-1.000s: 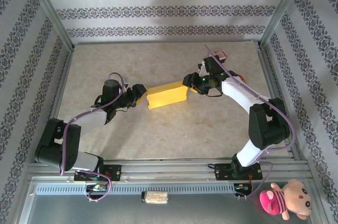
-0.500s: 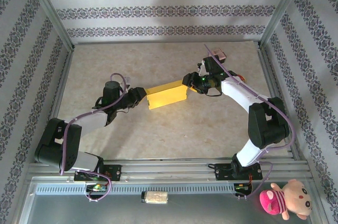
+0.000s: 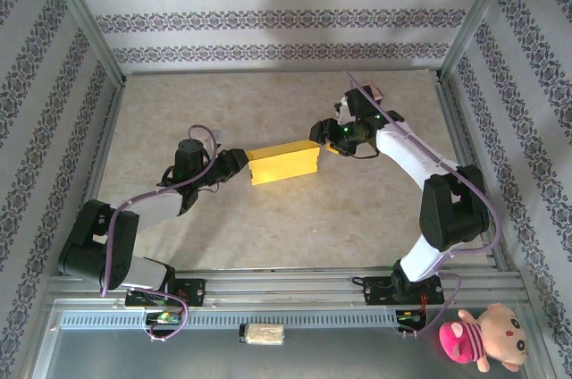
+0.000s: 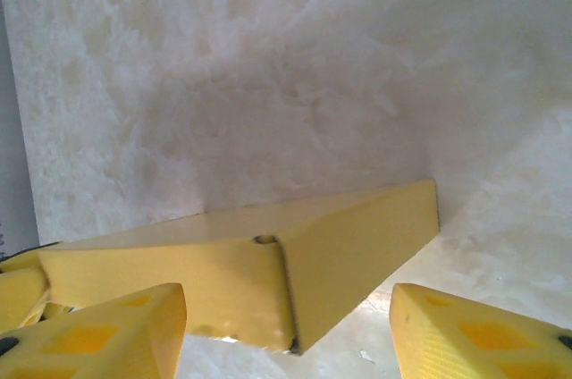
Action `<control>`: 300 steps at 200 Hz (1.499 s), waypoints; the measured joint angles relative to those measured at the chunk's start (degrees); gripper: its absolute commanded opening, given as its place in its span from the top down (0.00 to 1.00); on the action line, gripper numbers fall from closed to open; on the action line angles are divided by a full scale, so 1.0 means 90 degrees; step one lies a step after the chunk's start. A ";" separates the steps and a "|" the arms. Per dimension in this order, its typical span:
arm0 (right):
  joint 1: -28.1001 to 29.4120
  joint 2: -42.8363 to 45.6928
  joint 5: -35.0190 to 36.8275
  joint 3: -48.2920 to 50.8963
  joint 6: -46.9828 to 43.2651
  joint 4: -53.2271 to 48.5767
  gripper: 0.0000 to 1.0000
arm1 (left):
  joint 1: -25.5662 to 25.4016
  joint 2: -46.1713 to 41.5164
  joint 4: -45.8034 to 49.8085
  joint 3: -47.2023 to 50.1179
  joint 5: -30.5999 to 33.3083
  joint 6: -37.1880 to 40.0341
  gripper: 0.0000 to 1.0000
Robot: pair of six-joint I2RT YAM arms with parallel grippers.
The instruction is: Fold the paper box
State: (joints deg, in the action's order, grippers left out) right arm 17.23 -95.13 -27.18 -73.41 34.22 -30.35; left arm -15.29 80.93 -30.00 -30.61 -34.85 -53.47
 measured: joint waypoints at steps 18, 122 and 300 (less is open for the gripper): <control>-0.0027 -0.0022 -0.0015 -0.0294 -0.0143 -0.0189 0.40 | 0.0000 -0.0010 0.0039 -0.0007 0.0002 0.0068 0.73; 0.0265 -0.0216 0.0126 -0.0070 -0.0678 -0.0192 0.69 | -0.0002 -0.0022 0.0121 -0.0053 0.0049 0.0092 0.72; 0.1724 0.1841 0.1477 0.2922 0.0002 -0.0187 0.32 | -0.1056 -0.3133 0.3252 0.1484 0.2220 0.0833 0.27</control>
State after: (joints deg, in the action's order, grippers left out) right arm 32.75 -78.56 -13.89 -47.11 34.24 -32.03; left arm -24.80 52.73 -0.73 -17.26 -14.87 -45.98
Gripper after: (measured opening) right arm 0.666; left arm 0.730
